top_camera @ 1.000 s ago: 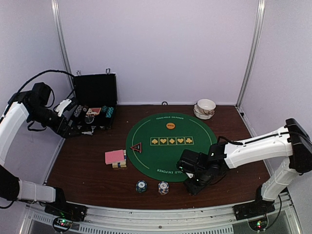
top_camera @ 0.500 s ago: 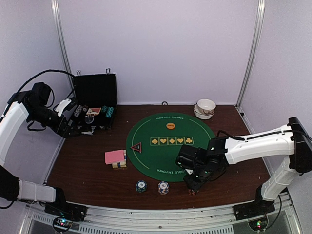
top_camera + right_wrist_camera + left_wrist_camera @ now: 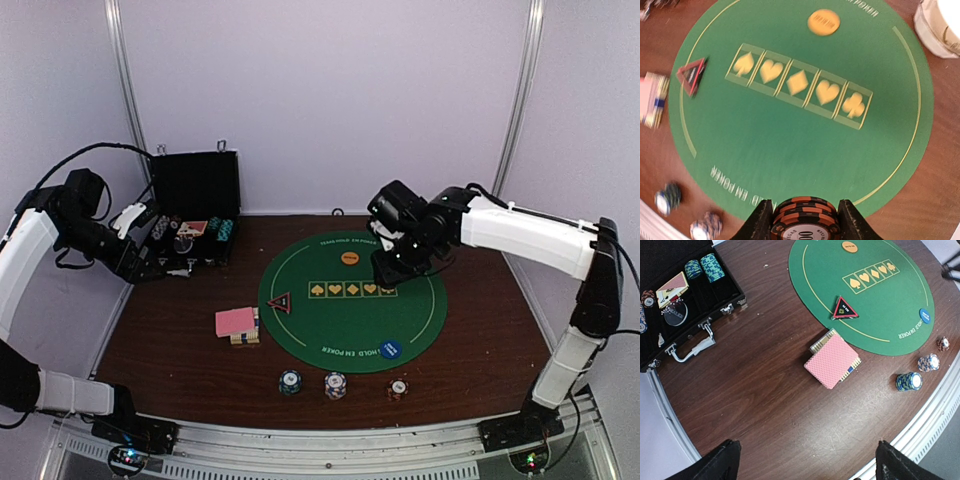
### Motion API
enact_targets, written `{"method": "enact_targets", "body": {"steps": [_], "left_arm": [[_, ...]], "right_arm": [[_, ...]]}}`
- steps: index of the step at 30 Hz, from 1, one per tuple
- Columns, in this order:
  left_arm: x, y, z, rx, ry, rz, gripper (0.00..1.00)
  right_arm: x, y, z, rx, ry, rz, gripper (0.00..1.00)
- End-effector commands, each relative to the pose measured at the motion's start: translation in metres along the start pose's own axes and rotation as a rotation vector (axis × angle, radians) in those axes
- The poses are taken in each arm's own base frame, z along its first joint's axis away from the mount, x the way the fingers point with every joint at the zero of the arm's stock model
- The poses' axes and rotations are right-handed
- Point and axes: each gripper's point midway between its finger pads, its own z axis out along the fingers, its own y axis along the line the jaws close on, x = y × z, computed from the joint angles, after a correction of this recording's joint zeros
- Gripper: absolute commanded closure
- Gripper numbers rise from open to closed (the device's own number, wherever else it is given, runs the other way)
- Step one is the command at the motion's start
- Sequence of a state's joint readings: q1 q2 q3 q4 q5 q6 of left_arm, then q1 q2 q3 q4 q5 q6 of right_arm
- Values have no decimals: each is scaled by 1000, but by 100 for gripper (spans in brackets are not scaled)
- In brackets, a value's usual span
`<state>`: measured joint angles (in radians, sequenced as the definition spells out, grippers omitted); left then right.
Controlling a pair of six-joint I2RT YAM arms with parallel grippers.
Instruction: Distribute texas hold em gaming equipment
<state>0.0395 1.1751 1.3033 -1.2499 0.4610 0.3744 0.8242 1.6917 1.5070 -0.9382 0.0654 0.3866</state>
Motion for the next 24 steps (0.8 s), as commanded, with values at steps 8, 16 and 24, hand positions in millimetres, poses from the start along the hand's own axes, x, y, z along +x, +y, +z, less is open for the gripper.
{"method": "enact_targets", "body": {"steps": [8,16,24], "left_arm": [[-7,-5,-12,-8,-45,37,2],[-5,-7,-12,-4,-45,37,2],[-4,-6,-11,-2,-38,41,2]], "right_arm": [[-105,-59,112,113,-34,98,85],[-125,-74,160,130,-21,121,84],[-121,-87,190,128,1,154,82]]}}
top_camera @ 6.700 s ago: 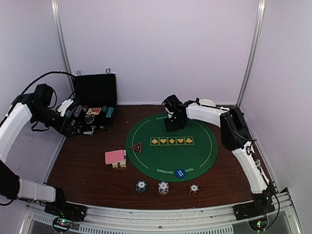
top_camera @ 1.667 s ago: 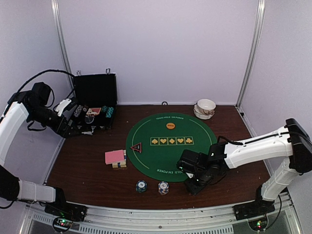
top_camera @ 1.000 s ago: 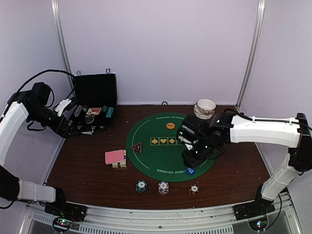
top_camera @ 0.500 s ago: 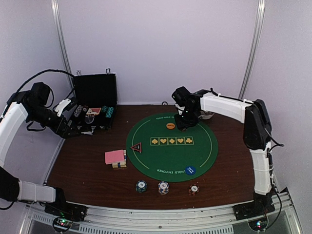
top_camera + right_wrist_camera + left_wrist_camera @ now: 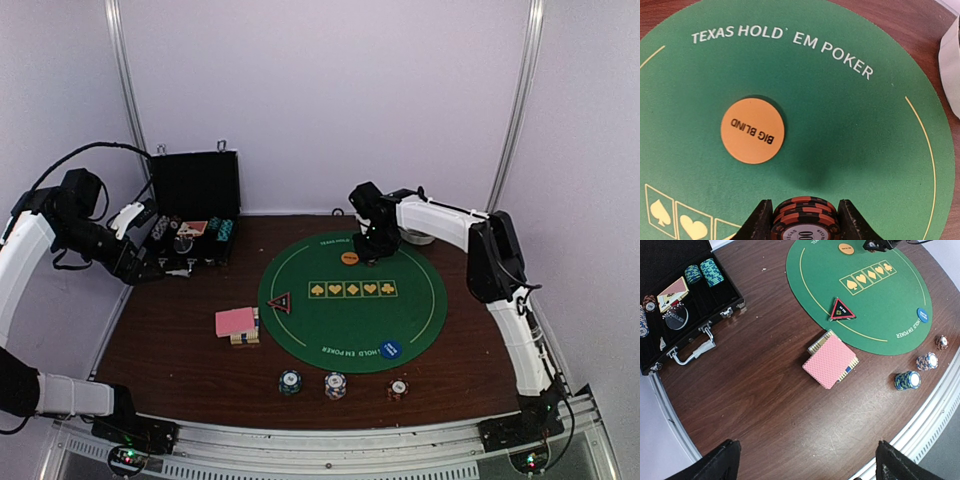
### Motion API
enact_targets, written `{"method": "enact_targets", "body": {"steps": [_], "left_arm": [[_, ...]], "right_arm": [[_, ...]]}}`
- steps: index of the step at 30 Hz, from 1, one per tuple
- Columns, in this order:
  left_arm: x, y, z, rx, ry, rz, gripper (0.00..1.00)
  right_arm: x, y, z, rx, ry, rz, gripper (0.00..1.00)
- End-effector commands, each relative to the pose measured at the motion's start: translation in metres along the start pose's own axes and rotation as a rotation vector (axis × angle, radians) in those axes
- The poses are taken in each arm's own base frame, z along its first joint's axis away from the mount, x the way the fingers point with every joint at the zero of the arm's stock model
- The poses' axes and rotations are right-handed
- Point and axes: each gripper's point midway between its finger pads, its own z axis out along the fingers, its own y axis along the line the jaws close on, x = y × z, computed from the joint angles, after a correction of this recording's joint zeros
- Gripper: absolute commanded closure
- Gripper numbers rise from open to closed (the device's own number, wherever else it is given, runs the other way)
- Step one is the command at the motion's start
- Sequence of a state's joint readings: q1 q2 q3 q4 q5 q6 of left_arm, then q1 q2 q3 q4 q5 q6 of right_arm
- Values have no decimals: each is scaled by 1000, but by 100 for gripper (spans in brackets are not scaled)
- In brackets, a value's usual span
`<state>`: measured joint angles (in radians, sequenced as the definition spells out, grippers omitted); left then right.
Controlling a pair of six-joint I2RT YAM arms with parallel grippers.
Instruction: Distribute texas hold em gaming equipment
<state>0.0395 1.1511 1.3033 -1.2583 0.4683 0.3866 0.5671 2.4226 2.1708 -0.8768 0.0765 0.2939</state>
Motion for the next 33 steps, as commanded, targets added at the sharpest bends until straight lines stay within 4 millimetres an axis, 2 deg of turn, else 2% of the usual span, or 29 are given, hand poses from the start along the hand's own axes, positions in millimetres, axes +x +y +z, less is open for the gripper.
{"method": "enact_targets", "body": {"steps": [1,7,9,12,15,20,22,25,27,29,33], "left_arm": [[-4,-1,-5,-2,-22,22,2],[-4,0,-5,-5,-21,27,3],[-4,0,-5,-7,-20,27,2],[-4,0,-5,-9,-21,28,2],[-5,0,-5,-8,-20,29,2],[-7,0,-7,-9,-25,31,2],[-7,0,-7,-10,-23,32,2],[-7,0,-8,-12,-21,33,2],[-7,0,-9,-13,-22,32,2],[-7,0,-9,-13,-24,33,2],[-6,-1,-9,-11,-23,33,2]], "right_arm": [[-3,-7,15,-6,3,21,81],[6,-7,35,-13,36,30,74],[7,-7,39,-18,44,33,66],[9,-7,42,-19,54,33,46],[4,-8,35,-20,46,34,41],[-14,-7,4,-42,-6,29,37],[-22,-4,-16,-60,-36,27,37],[-24,4,-48,-84,-66,10,35],[-16,13,-71,-92,-77,-21,34],[0,22,-91,-88,-80,-53,32],[54,42,-127,-103,-68,-111,26]]}}
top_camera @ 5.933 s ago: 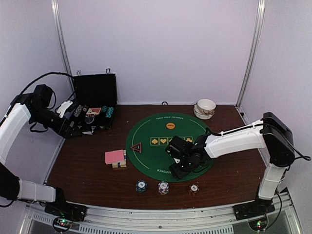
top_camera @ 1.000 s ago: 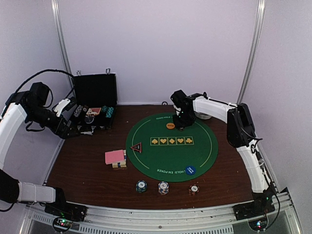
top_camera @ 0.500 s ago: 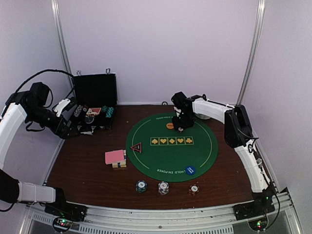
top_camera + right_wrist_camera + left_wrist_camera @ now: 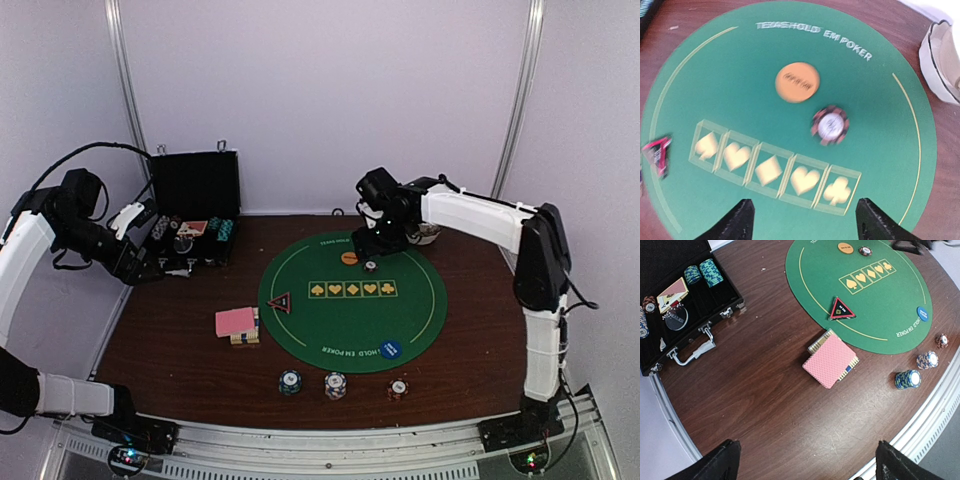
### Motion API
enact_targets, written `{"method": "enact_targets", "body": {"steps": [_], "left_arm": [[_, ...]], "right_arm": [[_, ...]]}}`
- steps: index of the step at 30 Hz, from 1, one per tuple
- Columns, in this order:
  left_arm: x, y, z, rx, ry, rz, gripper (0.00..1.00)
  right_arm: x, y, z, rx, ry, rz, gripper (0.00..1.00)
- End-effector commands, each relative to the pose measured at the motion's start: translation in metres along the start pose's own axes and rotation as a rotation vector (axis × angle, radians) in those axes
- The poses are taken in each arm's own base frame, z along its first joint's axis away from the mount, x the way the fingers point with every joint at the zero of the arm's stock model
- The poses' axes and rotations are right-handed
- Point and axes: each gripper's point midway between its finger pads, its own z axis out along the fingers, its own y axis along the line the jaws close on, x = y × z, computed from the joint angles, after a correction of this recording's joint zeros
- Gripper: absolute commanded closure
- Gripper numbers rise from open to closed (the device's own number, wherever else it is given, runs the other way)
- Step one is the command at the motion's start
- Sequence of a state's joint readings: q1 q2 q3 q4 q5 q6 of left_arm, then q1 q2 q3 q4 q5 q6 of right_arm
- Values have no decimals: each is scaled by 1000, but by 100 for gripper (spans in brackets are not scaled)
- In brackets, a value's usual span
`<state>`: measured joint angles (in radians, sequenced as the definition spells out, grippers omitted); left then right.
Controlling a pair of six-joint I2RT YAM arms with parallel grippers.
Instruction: Distribute texas hold em gaming equipment
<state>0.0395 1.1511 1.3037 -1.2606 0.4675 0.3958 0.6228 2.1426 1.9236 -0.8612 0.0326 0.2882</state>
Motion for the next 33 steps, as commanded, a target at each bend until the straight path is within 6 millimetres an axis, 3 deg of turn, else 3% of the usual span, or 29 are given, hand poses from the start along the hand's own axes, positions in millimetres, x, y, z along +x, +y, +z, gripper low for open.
{"method": "enact_targets", "body": {"steps": [1,5,10,14,22,33], "left_arm": [[-6,-1,-9,-13,-24,27,2],[-4,0,-9,-22,-19,33,3],[-4,0,-9,-22,-16,27,2],[-3,0,-7,-15,-16,18,2],[-2,1,-7,-24,-14,16,3],[2,1,-7,-28,-7,14,2]], "right_arm": [[45,36,-55,-24,-31,-83,25],[118,56,-77,-28,35,-156,19],[197,61,-99,-58,111,-179,15],[240,68,-108,-99,155,-190,12],[289,75,-95,-147,273,-222,10],[319,75,-68,-137,356,-234,23]]}}
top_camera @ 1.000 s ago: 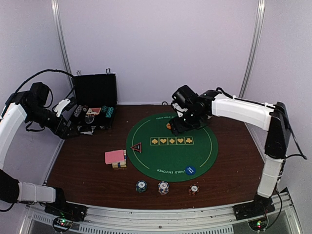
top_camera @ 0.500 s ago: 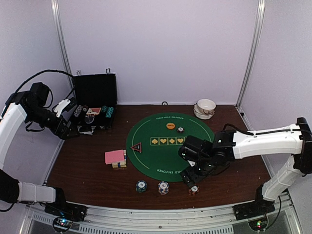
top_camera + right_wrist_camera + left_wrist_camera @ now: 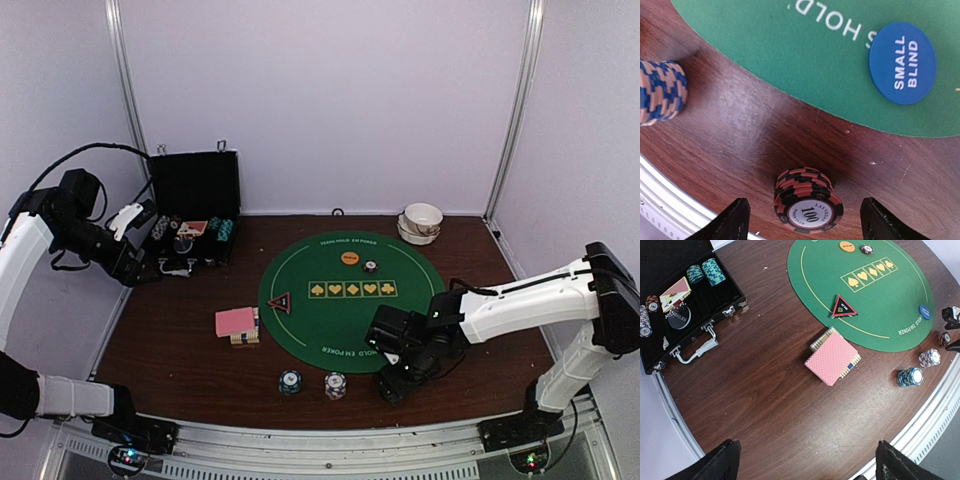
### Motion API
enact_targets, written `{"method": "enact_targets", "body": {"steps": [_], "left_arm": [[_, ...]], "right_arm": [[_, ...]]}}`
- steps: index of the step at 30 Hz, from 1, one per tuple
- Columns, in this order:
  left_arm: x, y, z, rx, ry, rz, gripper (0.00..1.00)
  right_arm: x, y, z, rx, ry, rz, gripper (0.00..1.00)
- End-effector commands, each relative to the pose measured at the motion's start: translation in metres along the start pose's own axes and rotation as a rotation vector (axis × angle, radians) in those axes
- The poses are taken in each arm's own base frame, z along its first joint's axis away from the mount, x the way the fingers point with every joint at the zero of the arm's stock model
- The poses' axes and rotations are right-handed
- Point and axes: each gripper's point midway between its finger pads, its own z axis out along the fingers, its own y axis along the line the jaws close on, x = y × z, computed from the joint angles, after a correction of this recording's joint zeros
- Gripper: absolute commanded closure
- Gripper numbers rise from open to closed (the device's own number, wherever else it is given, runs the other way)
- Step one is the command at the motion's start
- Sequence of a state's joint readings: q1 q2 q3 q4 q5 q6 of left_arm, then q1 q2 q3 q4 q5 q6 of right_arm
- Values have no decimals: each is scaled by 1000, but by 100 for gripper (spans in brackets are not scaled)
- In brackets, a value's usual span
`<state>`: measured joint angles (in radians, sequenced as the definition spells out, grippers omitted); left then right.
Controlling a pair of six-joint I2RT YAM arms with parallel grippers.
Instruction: Distribute texas hold em gaming equipment
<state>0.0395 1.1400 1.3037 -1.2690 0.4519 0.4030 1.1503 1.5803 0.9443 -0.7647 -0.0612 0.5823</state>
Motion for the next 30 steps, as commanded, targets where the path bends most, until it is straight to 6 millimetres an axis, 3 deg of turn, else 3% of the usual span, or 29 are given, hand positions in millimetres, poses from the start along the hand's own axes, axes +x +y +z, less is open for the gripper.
{"method": "enact_targets", "body": {"steps": [1,21,30], "left_arm": [[-1,0,-4,-14,-13,6,3],[1,-1,-5,-13,-14,3,3],[1,-2,-6,-11,-15,5,2]], "right_arm": [[5,3,10,-10,15,5,25],[1,-2,9,34,10,-11,57],[-6,-5,-8,57,-2,-32,76]]}}
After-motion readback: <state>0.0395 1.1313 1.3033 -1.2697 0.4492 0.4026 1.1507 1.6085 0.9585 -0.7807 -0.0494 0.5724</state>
